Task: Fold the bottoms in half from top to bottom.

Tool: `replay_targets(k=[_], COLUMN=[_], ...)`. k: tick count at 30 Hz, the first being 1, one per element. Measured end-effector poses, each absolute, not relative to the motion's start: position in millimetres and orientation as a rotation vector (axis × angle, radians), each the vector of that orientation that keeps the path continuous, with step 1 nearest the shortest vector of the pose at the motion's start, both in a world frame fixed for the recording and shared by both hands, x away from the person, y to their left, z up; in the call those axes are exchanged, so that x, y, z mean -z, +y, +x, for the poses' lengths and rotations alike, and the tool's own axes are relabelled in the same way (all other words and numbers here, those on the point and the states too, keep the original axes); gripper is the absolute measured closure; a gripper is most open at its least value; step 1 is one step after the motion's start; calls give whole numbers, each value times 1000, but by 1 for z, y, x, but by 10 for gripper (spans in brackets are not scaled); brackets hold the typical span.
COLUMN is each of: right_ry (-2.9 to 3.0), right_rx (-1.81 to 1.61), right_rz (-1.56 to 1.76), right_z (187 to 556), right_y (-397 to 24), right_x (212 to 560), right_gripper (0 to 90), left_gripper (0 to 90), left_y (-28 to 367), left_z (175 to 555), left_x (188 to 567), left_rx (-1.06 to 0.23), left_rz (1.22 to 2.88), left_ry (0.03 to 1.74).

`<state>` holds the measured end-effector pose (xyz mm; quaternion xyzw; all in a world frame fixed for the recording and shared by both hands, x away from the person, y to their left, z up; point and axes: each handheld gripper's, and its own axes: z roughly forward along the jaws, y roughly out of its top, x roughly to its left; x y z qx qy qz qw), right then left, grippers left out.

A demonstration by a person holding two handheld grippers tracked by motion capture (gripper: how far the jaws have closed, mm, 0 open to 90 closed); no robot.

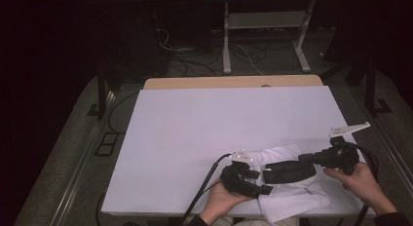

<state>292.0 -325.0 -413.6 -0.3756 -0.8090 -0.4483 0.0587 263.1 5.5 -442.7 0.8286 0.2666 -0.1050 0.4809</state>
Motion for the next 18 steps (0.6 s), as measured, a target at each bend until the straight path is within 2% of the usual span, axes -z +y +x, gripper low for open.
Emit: replay_targets(k=[8,18], right_ry=[-2441,-2441], right_rx=[1335,1293], right_rz=[-1107,-1027], right_z=[283,267], right_y=[-330,-337], right_x=[416,418], right_gripper=[855,851], left_gripper=[150,64], left_y=[7,12], left_z=[273,281], left_x=[434,434], left_rx=[206,191], left_rz=[1993,1961], left_ry=[654,690])
